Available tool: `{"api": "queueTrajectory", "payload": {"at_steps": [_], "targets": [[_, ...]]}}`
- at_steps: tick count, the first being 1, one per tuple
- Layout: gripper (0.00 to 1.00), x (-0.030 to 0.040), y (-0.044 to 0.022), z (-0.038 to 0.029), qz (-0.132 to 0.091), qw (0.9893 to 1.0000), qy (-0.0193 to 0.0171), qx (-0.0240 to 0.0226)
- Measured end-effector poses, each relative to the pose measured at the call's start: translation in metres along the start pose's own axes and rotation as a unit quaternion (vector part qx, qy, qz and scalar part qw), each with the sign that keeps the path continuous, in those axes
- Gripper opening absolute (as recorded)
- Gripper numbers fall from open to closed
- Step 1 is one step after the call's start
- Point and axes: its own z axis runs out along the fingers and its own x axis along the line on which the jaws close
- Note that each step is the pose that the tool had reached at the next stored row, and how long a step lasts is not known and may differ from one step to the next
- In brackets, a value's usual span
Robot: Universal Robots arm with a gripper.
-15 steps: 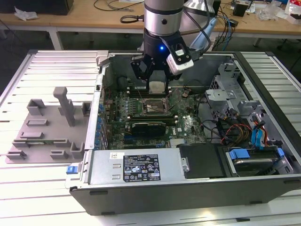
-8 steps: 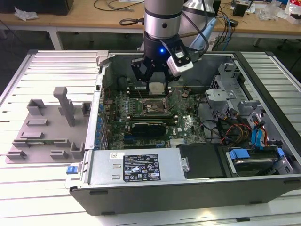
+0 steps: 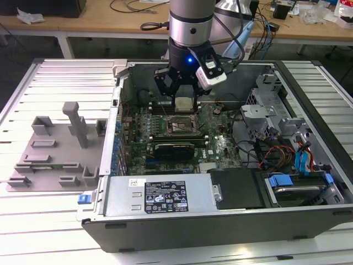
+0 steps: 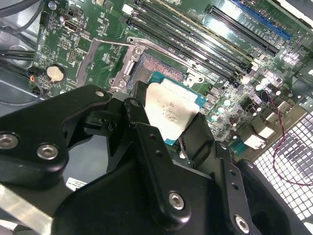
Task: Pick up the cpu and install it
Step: 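Place the cpu into insertion slot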
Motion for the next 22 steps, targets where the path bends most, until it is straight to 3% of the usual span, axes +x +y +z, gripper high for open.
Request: {"api": "queueTrajectory", "payload": {"at_steps": [8, 10, 13, 14, 17, 20, 21, 22], "targets": [[0.55, -0.0002, 0.0, 0.0, 0.003, 1.0, -0.0002, 0.0001], [0.55, -0.0002, 0.0, 0.0001, 0.026, 0.9997, -0.0012, 0.0006], [0.55, -0.0002, 0.0, 0.0002, 0.065, 0.9979, -0.0029, 0.0016], [0.55, -0.0002, 0.0, 0.0002, 0.08, 0.9968, -0.0037, 0.0019], [0.55, -0.0002, 0.0, 0.0003, 0.125, 0.9921, -0.0057, 0.003], [0.55, -0.0002, 0.0, 0.0005, 0.173, 0.9848, -0.0079, 0.0041], [0.55, -0.0002, 0.0, 0.0006, 0.192, 0.9814, -0.0087, 0.0046], [0.55, -0.0002, -0.0001, 0.0006, 0.205, 0.9787, -0.0093, 0.0049]]}}
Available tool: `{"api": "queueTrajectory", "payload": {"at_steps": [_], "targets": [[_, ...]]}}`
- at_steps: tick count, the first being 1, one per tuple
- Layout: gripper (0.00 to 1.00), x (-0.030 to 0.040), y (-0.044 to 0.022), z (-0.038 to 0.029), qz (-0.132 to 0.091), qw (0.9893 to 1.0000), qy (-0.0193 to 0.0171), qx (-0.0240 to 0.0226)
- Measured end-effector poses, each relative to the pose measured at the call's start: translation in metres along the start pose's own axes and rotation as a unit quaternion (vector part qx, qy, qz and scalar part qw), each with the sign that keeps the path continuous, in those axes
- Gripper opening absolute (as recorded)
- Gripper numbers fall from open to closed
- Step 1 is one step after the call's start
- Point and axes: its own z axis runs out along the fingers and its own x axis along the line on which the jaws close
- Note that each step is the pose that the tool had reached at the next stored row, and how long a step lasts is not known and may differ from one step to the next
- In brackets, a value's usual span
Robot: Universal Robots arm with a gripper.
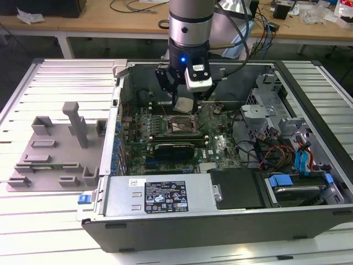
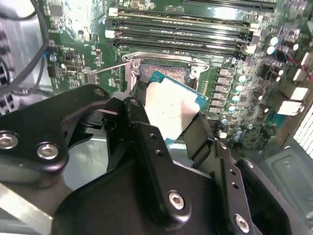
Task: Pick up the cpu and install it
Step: 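Place the cpu into insertion slot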
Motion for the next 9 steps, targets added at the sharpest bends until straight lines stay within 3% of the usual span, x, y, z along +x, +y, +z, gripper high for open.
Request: {"api": "queueTrajectory", "payload": {"at_steps": [1, 2, 4, 6, 7, 9], "targets": [[0.55, 0.0, 0.0, 0.0001, 0.021, 0.9998, -0.0009, 0.0005], [0.55, 0.0, 0.0, 0.0002, 0.048, 0.9988, -0.0022, 0.0012], [0.55, 0.0, 0.0, 0.0003, 0.082, 0.9966, -0.0037, 0.002], [0.55, 0.0, 0.0, 0.0005, 0.101, 0.9949, -0.0046, 0.0024], [0.55, 0.0, 0.0, 0.0005, 0.115, 0.9933, -0.0052, 0.0028], [0.55, 0.0, 0.0, 0.0007, 0.148, 0.989, -0.0067, 0.0036]]}}
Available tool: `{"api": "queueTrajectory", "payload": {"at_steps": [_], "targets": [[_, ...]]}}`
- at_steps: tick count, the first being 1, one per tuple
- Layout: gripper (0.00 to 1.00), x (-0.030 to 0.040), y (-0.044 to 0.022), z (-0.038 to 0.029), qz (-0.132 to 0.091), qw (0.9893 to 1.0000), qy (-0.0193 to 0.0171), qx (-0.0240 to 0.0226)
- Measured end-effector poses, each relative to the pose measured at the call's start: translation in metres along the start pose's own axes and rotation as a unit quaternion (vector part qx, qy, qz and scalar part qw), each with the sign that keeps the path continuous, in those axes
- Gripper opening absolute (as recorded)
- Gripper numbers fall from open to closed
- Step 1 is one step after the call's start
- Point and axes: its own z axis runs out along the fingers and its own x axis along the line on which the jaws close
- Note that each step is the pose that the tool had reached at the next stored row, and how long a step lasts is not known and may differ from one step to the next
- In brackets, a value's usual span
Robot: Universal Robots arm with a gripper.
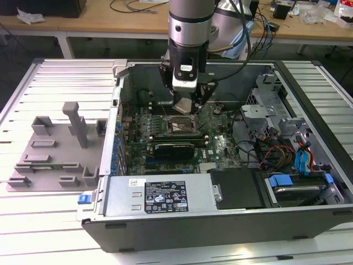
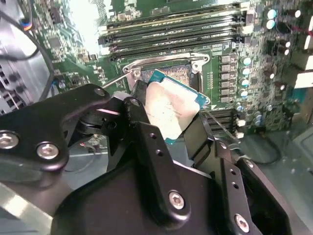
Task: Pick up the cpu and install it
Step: 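Place the cpu into insertion slot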
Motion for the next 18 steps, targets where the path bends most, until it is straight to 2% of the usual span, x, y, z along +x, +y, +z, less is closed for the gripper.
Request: {"api": "queueTrajectory", "payload": {"at_steps": [2, 3, 4, 6, 9, 10, 11, 12, 13, 14, 16, 17, 18], "targets": [[0.55, 0.0, 0.0, 0.0001, 0.03, 0.9996, -0.0014, 0.0007], [0.55, 0.0, 0.0, 0.0002, 0.047, 0.9989, -0.0022, 0.0011], [0.55, 0.0, 0.0, 0.0004, 0.072, 0.9974, -0.0033, 0.0017], [0.55, 0.0, 0.0, 0.0005, 0.101, 0.9949, -0.0046, 0.0024], [0.55, 0.0, 0.0, 0.0007, 0.147, 0.9891, -0.0067, 0.0036], [0.55, 0.0, -0.0001, 0.0009, 0.171, 0.9852, -0.0078, 0.0041], [0.55, 0.0, -0.0001, 0.0009, 0.184, 0.9829, -0.0084, 0.0044], [0.55, 0.0, -0.0001, 0.001, 0.201, 0.9796, -0.0092, 0.0049], [0.55, 0.0, -0.0001, 0.0011, 0.209, 0.9779, -0.0095, 0.0051], [0.55, 0.0, -0.0001, 0.0011, 0.222, 0.9749, -0.0101, 0.0054], [0.55, 0.0, -0.0001, 0.0012, 0.243, 0.9701, -0.0111, 0.0059], [0.55, 0.0, -0.0001, 0.0013, 0.257, 0.9664, -0.0117, 0.0062], [0.55, 0.0, -0.0001, 0.0014, 0.277, 0.9608, -0.0126, 0.0067]]}}
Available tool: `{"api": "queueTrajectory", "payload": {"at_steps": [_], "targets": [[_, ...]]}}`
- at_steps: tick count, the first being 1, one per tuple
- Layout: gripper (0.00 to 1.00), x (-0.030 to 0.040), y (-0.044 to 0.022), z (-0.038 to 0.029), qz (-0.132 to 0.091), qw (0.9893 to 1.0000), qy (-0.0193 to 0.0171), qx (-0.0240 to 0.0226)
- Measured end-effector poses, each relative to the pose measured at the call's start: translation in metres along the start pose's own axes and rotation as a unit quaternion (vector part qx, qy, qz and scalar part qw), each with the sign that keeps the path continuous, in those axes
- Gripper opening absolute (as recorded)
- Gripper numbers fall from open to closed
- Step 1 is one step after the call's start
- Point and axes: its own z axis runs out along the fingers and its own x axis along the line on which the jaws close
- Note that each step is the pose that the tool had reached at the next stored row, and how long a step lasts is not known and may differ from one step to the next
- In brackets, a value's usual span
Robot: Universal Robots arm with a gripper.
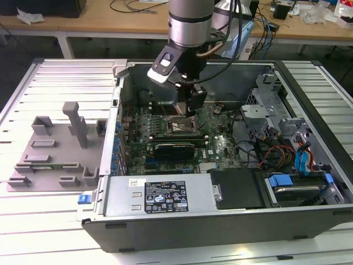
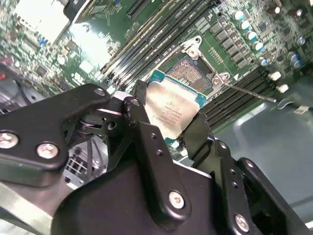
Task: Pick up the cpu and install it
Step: 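Place the cpu into insertion slot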
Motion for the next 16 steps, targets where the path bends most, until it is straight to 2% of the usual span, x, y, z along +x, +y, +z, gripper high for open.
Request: {"api": "queueTrajectory", "payload": {"at_steps": [1, 3, 4, 6, 8, 9, 10, 14, 16], "targets": [[0.55, 0.0, 0.0, 0.0001, 0.018, 0.9998, -0.0008, 0.0004], [0.55, 0.0, 0.0, 0.0002, 0.038, 0.9993, -0.0017, 0.0009], [0.55, 0.0, 0.0, 0.0003, 0.051, 0.9987, -0.0024, 0.0013], [0.55, 0.0, 0.0, 0.0005, 0.083, 0.9966, -0.0038, 0.002], [0.55, 0.0, 0.0, 0.0006, 0.102, 0.9948, -0.0046, 0.0025], [0.55, 0.0, 0.0, 0.0007, 0.121, 0.9926, -0.0055, 0.0029], [0.55, 0.0, 0.0, 0.0007, 0.131, 0.9914, -0.006, 0.0032], [0.55, 0.0001, -0.0002, 0.001, 0.131, 0.9913, -0.006, 0.0027], [0.55, 0.0002, -0.0005, 0.0027, 0.131, 0.9913, -0.0063, -0.0014]]}}
